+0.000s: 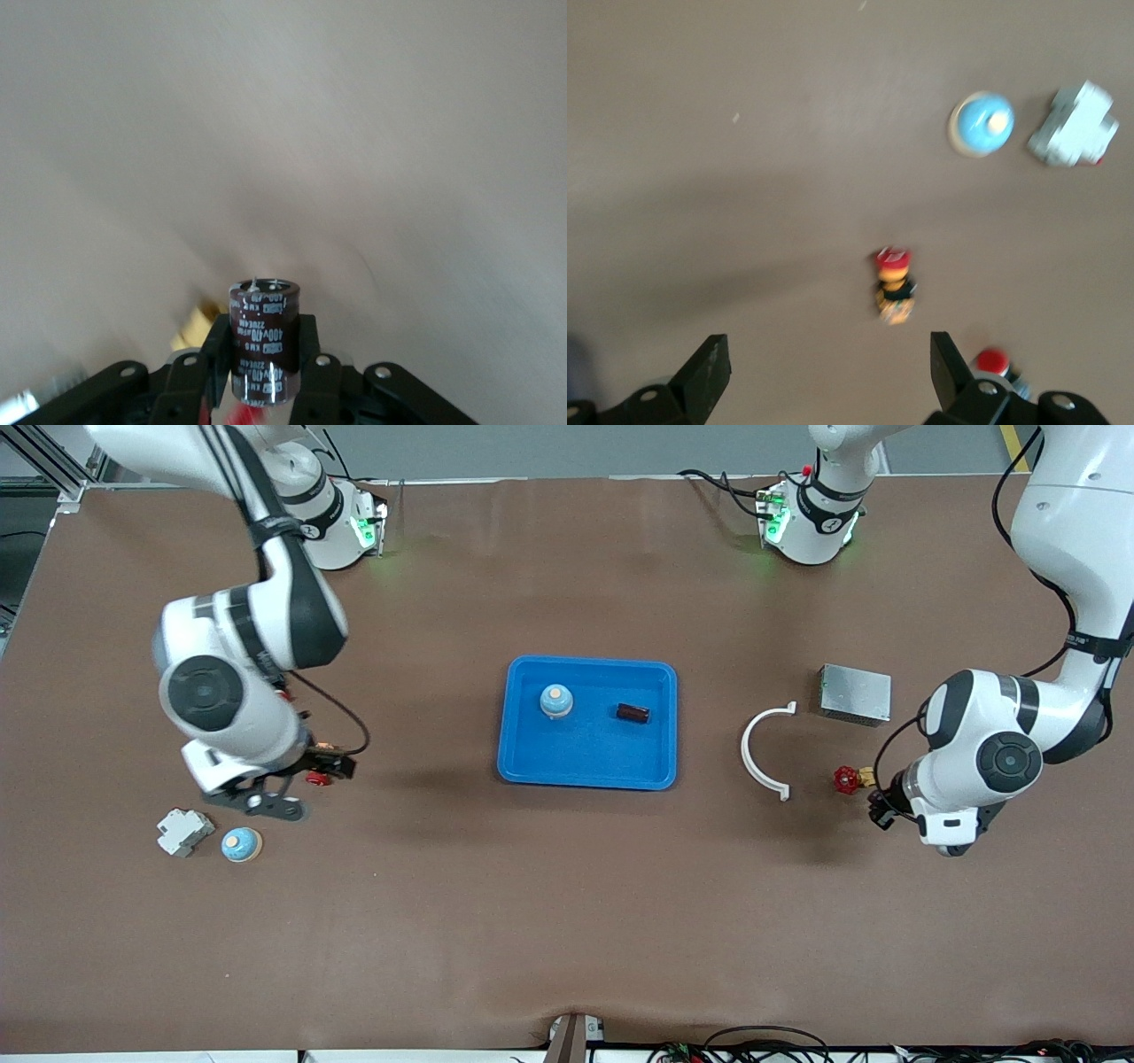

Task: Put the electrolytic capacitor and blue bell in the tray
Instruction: 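Grasp the second capacitor with the left gripper while the right gripper reaches a bell, then drop the capacitor in the tray while the right gripper grasps the bell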

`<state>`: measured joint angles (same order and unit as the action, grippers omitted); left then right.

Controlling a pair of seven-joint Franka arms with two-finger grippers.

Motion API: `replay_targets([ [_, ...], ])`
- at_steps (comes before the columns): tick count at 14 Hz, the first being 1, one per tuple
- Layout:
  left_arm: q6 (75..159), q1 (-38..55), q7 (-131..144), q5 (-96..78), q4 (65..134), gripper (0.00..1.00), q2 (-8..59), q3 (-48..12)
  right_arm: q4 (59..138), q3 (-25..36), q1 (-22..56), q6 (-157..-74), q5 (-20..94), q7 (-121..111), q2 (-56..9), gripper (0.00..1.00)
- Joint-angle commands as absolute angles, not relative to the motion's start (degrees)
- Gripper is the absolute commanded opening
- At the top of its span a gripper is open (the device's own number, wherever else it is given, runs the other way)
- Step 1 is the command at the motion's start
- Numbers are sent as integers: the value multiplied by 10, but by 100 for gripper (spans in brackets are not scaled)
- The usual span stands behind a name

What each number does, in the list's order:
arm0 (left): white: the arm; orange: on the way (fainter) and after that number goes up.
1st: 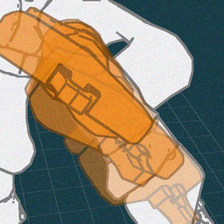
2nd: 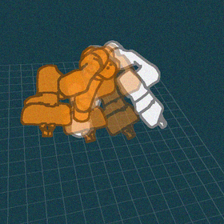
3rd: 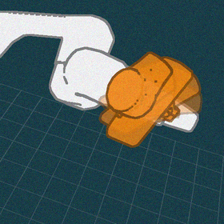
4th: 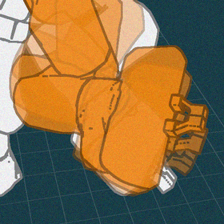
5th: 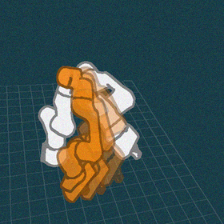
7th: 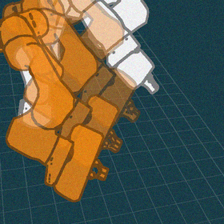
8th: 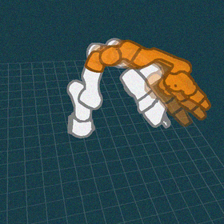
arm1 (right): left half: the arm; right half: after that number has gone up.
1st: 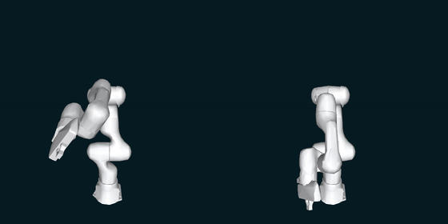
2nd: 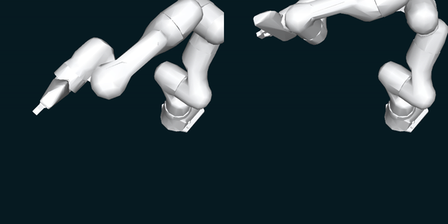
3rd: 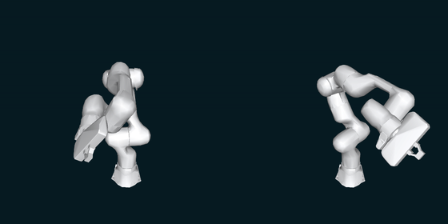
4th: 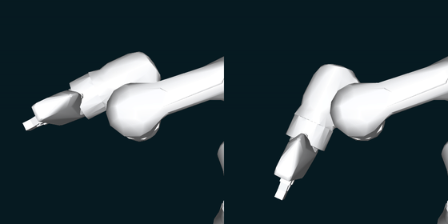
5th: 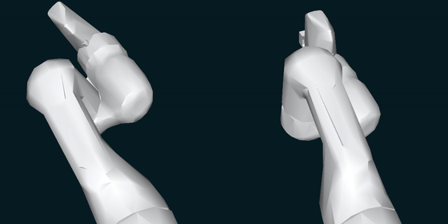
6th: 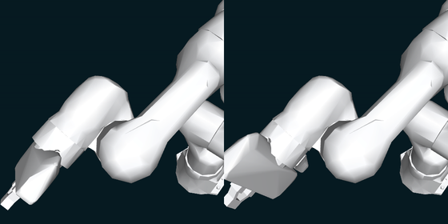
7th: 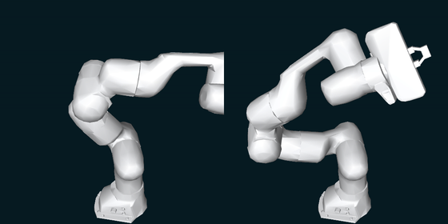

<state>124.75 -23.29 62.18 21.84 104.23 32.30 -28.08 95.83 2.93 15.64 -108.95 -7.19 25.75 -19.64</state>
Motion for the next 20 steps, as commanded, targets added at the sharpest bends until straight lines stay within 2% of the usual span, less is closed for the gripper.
replay_targets([
  [1,1219,-237,637,162,1050,0,299,-308,963,15,104,-1123,-82,199,-189,100],
  [5,1191,-231,763,149,1044,0,290,-386,964,14,34,-1189,-73,114,-221,100],
  [7,1191,-201,842,151,1032,0,295,-403,966,13,15,-1205,-69,98,-237,100],
  [11,1195,-101,976,156,935,0,351,-401,968,13,-9,-1230,-15,78,-271,100],
  [15,1197,-50,1012,155,922,0,368,-399,968,13,-33,-1266,11,34,-307,100],
  [20,1198,0,1070,155,852,0,405,-391,969,12,-47,-1309,11,18,-343,100],
])
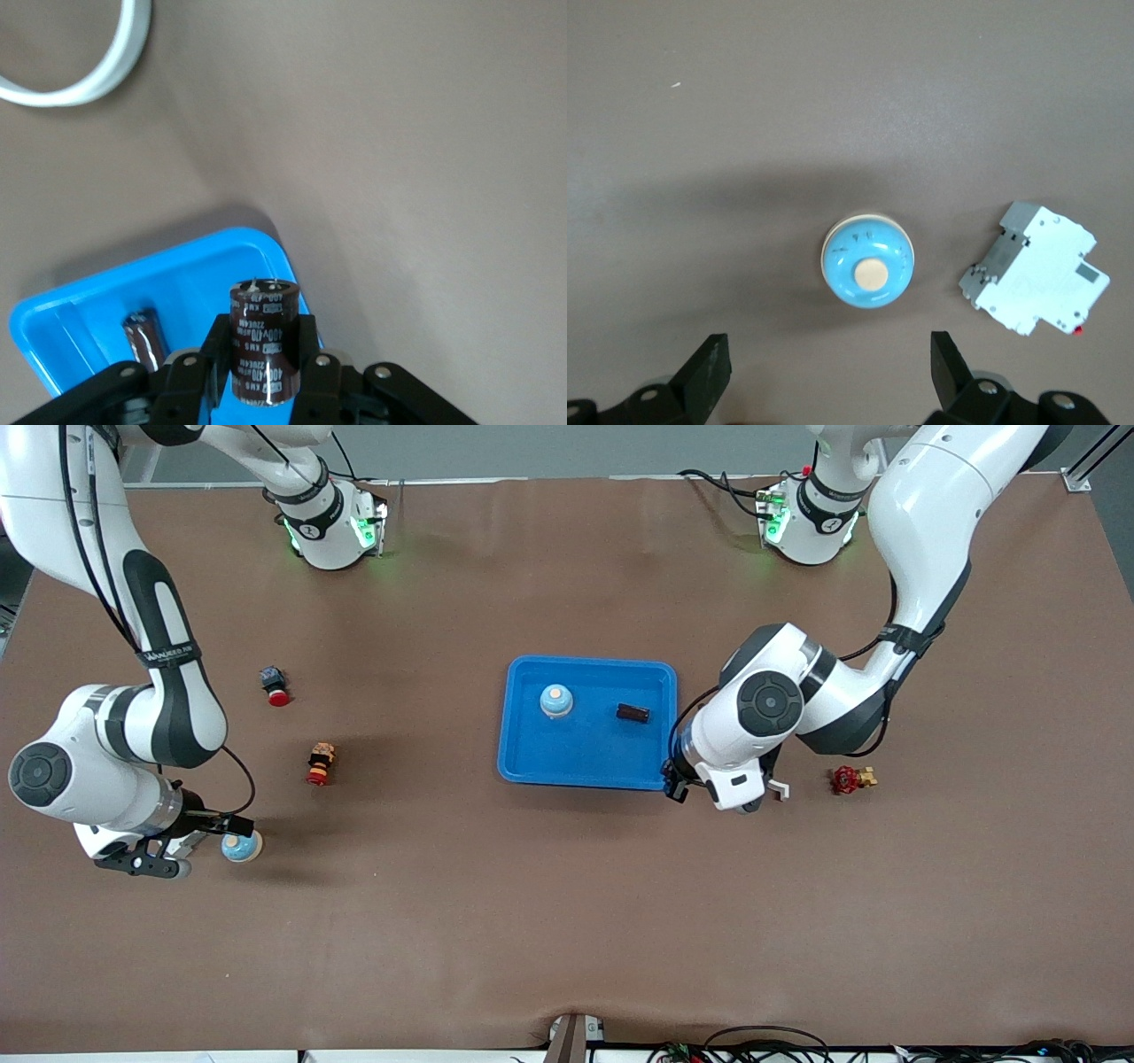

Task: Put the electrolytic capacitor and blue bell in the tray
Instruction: 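Drop the capacitor in the tray while the right gripper grasps the bell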

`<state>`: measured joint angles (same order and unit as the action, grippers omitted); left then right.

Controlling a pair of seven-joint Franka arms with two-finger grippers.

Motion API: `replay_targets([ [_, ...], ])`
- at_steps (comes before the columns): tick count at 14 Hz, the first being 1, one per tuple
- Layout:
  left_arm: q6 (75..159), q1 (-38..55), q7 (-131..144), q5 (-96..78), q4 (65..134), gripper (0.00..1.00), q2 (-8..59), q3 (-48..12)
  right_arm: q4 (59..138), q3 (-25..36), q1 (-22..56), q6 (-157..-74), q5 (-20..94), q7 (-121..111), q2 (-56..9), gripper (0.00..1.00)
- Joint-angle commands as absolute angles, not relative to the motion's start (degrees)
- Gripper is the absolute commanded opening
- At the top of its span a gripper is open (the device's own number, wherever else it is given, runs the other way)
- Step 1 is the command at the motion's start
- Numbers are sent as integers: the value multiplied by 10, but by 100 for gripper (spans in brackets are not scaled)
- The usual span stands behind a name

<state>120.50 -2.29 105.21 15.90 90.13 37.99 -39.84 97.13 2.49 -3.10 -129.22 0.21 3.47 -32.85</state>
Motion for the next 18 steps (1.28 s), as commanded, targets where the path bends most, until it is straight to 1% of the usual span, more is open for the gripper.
replay_targets([
  [1,1199,17,1091,156,842,0,415,-389,970,13,-49,-1322,11,17,-350,100],
  [3,1202,42,1112,152,845,0,416,-362,970,12,-57,-1338,11,1,-361,100],
  [6,1227,84,1164,153,842,0,428,-351,970,10,-69,-1360,11,-10,-377,100],
  [8,1234,119,1197,156,846,0,438,-331,970,10,-69,-1369,13,-10,-383,100],
  [10,1234,160,1238,163,858,0,441,-279,970,10,-69,-1371,31,-11,-389,100],
  [11,1228,167,1253,163,875,0,435,-268,970,10,-68,-1372,35,-11,-391,100],
  [14,1220,164,1261,177,949,0,408,-267,970,10,-66,-1382,36,-10,-399,100],
  [18,1228,160,1264,214,989,0,412,-267,970,10,-64,-1400,36,-10,-408,100],
])
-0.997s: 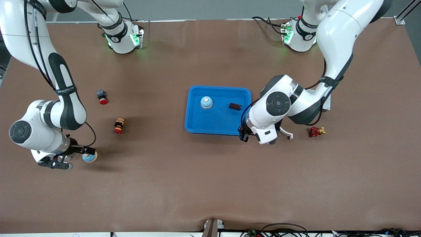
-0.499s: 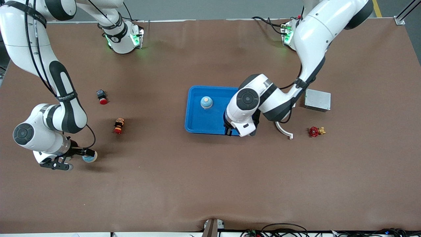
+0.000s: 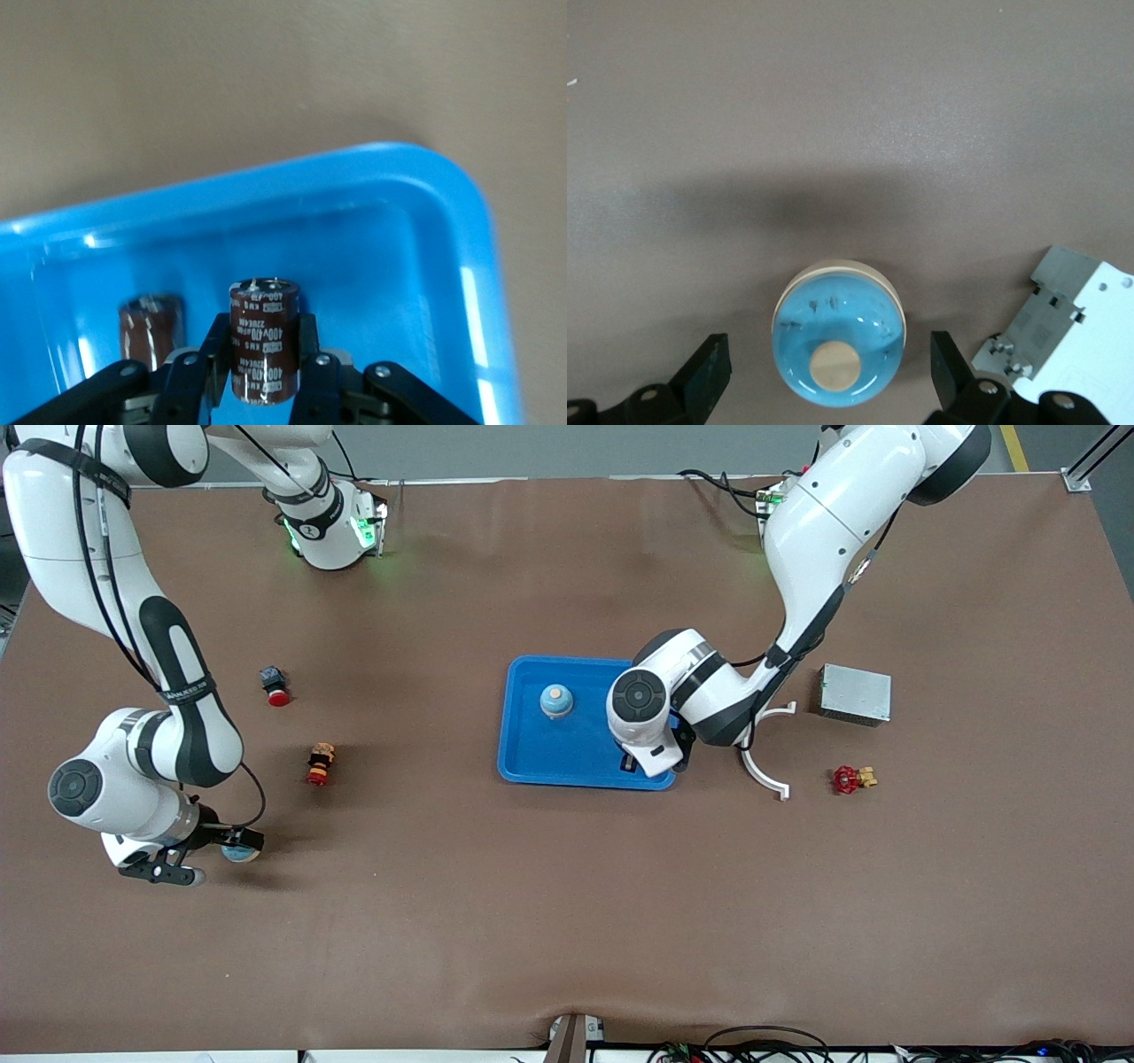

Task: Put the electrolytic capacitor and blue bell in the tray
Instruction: 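Drop the capacitor in the tray while the right gripper grasps the bell, then lift the bell with the right gripper while the left gripper withdraws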

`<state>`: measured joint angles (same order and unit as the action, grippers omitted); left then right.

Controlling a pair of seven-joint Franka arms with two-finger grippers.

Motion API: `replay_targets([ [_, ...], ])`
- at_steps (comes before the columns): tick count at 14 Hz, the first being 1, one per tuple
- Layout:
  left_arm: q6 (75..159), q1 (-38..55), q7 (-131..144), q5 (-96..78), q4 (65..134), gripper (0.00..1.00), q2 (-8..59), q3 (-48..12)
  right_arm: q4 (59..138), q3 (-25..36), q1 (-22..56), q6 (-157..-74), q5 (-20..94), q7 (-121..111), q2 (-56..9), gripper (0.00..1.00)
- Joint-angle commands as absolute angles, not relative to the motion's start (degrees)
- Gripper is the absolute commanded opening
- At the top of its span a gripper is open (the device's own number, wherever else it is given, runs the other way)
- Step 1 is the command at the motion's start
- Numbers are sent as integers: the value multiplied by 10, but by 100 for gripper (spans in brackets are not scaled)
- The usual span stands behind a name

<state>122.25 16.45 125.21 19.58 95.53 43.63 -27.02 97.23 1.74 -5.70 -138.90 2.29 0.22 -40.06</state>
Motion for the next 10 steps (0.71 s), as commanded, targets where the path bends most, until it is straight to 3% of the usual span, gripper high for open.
replay_targets([
  [1,1230,157,1270,212,987,0,414,-267,971,10,-64,-1402,36,-10,-408,100],
  [2,1237,153,1283,214,985,29,413,-267,971,10,-64,-1401,36,-10,-408,100],
  [3,1238,155,1288,213,982,95,412,-267,971,10,-63,-1400,36,-10,-408,100],
  [4,1238,151,1285,214,975,100,410,-266,971,11,-63,-1399,35,-11,-408,100],
  [6,1230,133,1278,214,972,100,376,-272,973,11,-62,-1401,34,-17,-408,70],
  [7,1229,132,1269,214,972,100,356,-272,974,11,-63,-1401,34,-27,-408,44],
  [8,1220,129,1251,214,971,100,332,-272,974,11,-64,-1401,34,-31,-408,10],
  [9,1208,128,1218,213,970,100,315,-271,974,11,-62,-1400,34,-25,-407,0],
  [10,1195,123,1178,209,969,100,302,-267,974,11,-61,-1397,34,-25,-406,0],
])
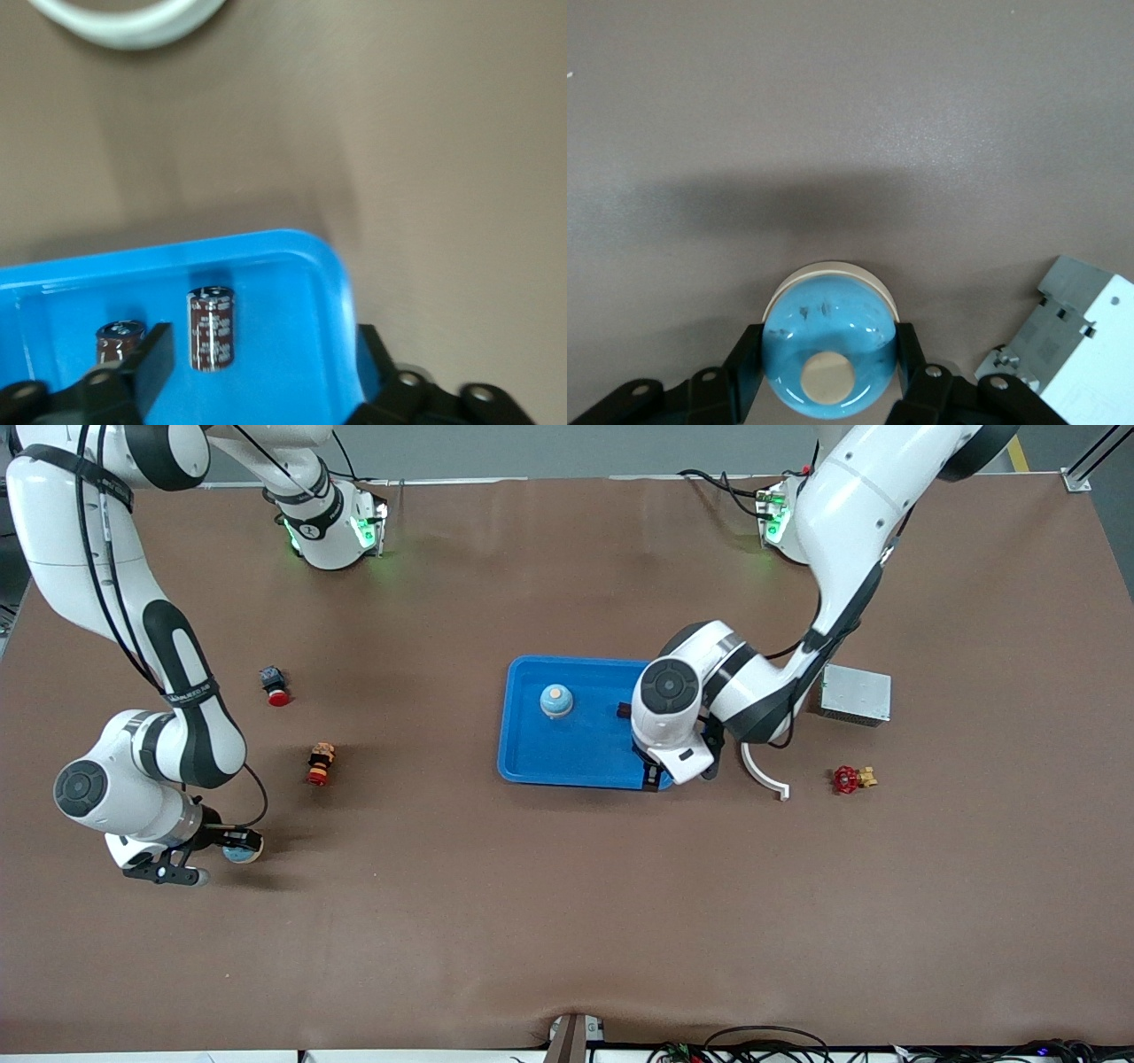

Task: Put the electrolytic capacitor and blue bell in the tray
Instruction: 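Lift the bell with the right gripper while the left gripper withdraws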

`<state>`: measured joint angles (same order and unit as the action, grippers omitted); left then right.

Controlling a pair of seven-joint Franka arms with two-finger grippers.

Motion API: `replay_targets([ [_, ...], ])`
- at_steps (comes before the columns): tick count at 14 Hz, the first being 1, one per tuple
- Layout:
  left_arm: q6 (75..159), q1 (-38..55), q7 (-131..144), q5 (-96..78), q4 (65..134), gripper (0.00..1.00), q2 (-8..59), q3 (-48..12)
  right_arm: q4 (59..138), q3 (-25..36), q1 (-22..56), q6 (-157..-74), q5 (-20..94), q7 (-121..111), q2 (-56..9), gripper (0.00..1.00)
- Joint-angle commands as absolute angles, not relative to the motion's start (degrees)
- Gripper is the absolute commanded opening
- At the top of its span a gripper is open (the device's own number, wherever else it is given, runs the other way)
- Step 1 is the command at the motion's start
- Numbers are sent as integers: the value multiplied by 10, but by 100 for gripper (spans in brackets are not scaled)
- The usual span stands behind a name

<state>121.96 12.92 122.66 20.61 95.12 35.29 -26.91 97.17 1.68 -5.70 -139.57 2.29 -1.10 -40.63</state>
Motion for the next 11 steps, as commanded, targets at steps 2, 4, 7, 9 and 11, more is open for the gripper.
replay_targets([
  [2,1165,73,1100,208,965,100,276,-273,973,11,-56,-1391,34,-23,-399,0],
  [4,1130,52,1002,201,964,100,243,-272,972,11,-47,-1348,34,-5,-382,0],
  [7,1127,12,913,200,950,100,236,-272,972,11,-19,-1269,33,63,-332,0],
  [9,1115,-17,842,204,950,100,215,-272,974,9,7,-1228,35,138,-297,0],
  [11,1049,-47,733,206,949,100,180,-272,977,4,46,-1187,37,222,-262,0],
])
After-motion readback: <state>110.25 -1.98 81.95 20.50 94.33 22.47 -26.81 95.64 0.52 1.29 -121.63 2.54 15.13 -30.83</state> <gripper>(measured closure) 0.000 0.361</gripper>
